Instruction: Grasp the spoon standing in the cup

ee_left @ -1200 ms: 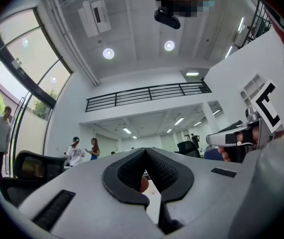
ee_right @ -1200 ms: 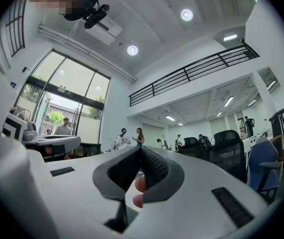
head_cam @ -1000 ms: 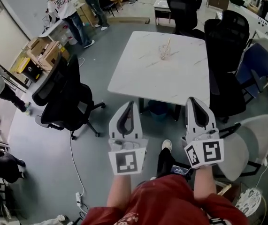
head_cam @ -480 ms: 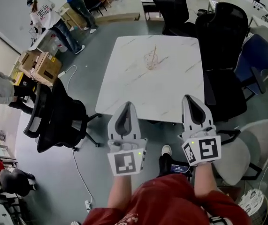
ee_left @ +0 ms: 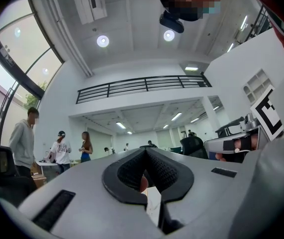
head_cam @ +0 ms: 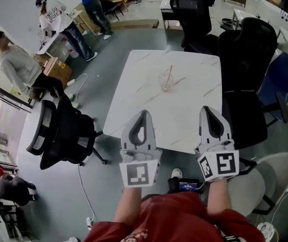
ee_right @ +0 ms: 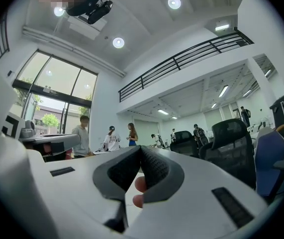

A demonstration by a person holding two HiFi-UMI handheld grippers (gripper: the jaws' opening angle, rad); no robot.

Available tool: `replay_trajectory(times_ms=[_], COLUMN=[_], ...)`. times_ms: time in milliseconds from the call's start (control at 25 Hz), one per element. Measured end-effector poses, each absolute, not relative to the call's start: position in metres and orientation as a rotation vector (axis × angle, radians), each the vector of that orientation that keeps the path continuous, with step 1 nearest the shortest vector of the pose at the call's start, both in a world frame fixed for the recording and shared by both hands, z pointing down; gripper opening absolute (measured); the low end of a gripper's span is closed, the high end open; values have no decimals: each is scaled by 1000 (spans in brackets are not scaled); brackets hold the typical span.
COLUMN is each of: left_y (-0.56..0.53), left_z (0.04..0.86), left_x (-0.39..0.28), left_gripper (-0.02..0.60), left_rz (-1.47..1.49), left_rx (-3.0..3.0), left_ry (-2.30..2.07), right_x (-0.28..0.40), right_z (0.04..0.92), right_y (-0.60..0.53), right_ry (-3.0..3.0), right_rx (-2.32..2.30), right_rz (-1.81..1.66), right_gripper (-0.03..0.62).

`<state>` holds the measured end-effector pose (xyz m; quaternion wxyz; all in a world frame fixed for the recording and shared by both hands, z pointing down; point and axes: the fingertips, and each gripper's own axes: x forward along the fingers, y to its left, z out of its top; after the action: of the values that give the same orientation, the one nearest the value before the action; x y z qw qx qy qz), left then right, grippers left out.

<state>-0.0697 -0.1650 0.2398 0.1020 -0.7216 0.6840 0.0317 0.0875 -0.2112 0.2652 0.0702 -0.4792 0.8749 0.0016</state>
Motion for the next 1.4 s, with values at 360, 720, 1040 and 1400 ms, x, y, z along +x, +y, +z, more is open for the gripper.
replay_trajectory(times_ms=[360, 720, 1040, 1400], left_y=[-198, -231, -291, -373], left_z=[230, 238, 251, 291], left_x=[-66, -78, -116, -155], left_gripper=[9, 9, 9, 9], left_rz=[124, 162, 193, 157], left_rx=[-2116, -2148, -2190, -2313], left_ry=[1994, 1953, 1942, 1945], right_x=[86, 68, 30, -4], right_z=[253, 255, 263, 295], right_y=[-246, -273, -331, -404], right_ry=[2618, 2635, 2640, 2603], right_rx=[-1413, -1443, -1496, -1632], right_rz=[29, 84, 96, 13], right_gripper=[12, 12, 12, 12])
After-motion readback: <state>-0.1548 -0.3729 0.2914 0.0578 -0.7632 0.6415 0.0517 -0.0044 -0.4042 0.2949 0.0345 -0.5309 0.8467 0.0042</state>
